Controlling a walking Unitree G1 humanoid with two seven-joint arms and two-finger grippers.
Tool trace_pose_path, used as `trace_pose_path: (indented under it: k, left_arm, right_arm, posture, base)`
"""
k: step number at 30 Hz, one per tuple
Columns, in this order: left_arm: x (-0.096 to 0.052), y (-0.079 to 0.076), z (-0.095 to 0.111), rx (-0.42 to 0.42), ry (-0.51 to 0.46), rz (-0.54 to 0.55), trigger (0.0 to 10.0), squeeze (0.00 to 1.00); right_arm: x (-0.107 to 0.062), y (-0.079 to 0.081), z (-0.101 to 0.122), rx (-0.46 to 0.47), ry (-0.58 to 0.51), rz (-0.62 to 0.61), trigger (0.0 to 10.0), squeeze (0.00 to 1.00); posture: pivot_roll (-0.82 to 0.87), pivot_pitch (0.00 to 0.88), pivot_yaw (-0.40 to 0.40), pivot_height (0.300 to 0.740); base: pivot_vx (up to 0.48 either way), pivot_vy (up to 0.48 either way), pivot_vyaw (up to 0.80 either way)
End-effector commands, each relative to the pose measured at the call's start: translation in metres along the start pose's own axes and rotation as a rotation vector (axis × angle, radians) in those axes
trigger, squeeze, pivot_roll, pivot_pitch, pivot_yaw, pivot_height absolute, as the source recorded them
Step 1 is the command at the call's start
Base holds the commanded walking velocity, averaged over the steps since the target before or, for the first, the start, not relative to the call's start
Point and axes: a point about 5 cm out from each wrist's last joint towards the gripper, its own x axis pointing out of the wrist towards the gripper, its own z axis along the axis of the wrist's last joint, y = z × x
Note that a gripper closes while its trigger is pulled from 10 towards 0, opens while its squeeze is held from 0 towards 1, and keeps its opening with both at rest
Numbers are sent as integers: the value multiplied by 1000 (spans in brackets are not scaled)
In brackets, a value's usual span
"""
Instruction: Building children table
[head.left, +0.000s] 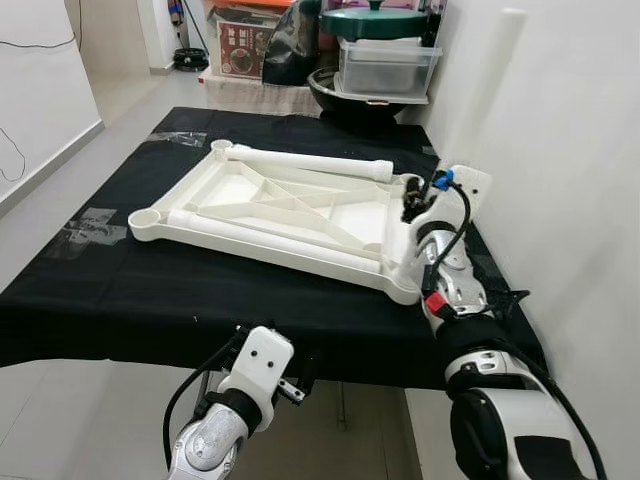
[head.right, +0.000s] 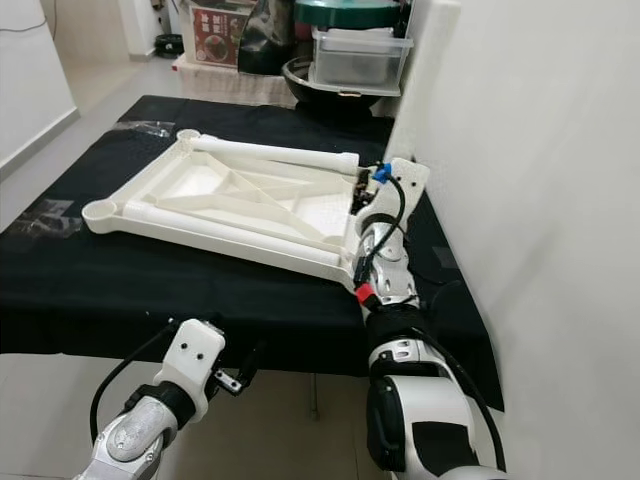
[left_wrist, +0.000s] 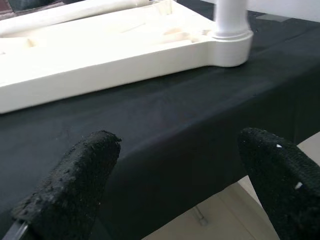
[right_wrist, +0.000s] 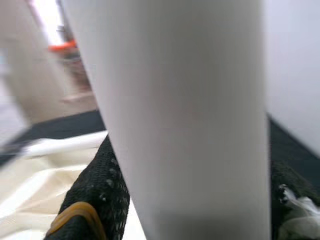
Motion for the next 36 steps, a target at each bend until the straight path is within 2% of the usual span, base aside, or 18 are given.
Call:
trace_pose_path:
  k: [1, 2, 4, 7, 9, 11, 14, 15, 16, 19, 24, 25, 26, 29, 30, 31, 33, 36]
  left_arm:
    - [0, -1, -2, -5, 15, -4, 10000, 0]
    - [0, -1, -2, -5, 15, -4, 10000, 0]
    - [0, -1, -2, -5, 15, -5, 10000, 0]
    - [0, -1, -3, -6, 16, -6, 10000, 0]
    - [1, -1, -2, -5, 15, -4, 10000, 0]
    - [1, 0, -2, -4, 15, -2, 10000, 0]
    - [1, 0, -2, -4, 14, -2, 10000, 0]
    - [0, 0, -2, -3, 14, -2, 10000, 0]
    - [0, 0, -2, -3, 14, -2, 10000, 0]
    - [0, 0, -2, -3, 15, -3, 10000, 0]
    - [0, 0, -2, -4, 15, -3, 10000, 0]
    - [0, -1, -2, -5, 15, -3, 10000, 0]
    - [0, 0, -2, -5, 16, -3, 10000, 0]
    - [0, 0, -2, -5, 15, -2, 10000, 0]
    - [0, 0, -2, -6, 15, -1, 10000, 0]
    - [0, 0, -2, -6, 15, -1, 10000, 0]
    - [1, 0, -2, -6, 16, 0, 10000, 0]
    - [1, 1, -3, -5, 17, 0, 10000, 0]
  right_arm:
    - [4, 11, 15, 15, -48, 150, 10000, 0]
    - [4, 11, 15, 15, -48, 150, 10000, 0]
    - [3, 7, 14, 40, 12, 371, 10000, 0]
    - [1, 6, 13, 56, 36, 456, 10000, 0]
    - [-10, 11, 9, 90, 99, 734, 10000, 0]
    - [-19, 16, 7, 104, 133, 900, 10000, 0]
    - [-20, 16, 6, 107, 138, 933, 10000, 0]
    - [-32, 20, 2, 73, 187, 1085, 10000, 0]
    - [-32, 20, 2, 73, 187, 1085, 10000, 0]
    - [-49, 35, -11, -13, 294, 1312, 10000, 0]
    - [-48, 42, -12, -6, 312, 1358, 10000, 0]
    - [-47, 43, -11, -13, 300, 1348, 2549, 0]
    - [-43, 43, -10, -27, 284, 1316, 0, 0]
    - [-33, 43, -9, -91, 257, 1190, 0, 0]
    - [-23, 38, -9, -134, 248, 1040, 0, 0]
    - [-23, 38, -9, -134, 248, 1040, 0, 0]
    - [-8, 23, -8, -178, 234, 779, 0, 0]
    - [-2, 8, -6, -199, 224, 617, 0, 0]
  posture:
    - [118, 11, -119, 740]
    - [118, 11, -119, 740]
    - [118, 10, -122, 740]
    - [118, 10, -122, 740]
    - [123, 11, -124, 740]
    - [121, 17, -121, 740]
    - [121, 17, -121, 740]
    - [125, 15, -124, 740]
    - [125, 15, -124, 740]
    - [123, 21, -120, 740]
    - [124, 24, -124, 740]
    - [125, 18, -126, 740]
    - [125, 19, -126, 740]
    - [122, 23, -126, 740]
    - [119, 26, -125, 740]
    - [119, 26, -125, 740]
    - [118, 26, -125, 740]
    - [116, 26, -122, 740]
  base:
    - [0, 0, 0]
    - [0, 0, 0]
    - [0, 0, 0]
    - [0, 0, 0]
    - [0, 0, 0]
    - [0, 0, 0]
    - [0, 0, 0]
    - [0, 0, 0]
    - [0, 0, 0]
    - [0, 0, 0]
    - [0, 0, 0]
    - [0, 0, 0]
    - [0, 0, 0]
    - [0, 0, 0]
    - [0, 0, 0]
    - [0, 0, 0]
    - [0, 0, 0]
    - [0, 0, 0]
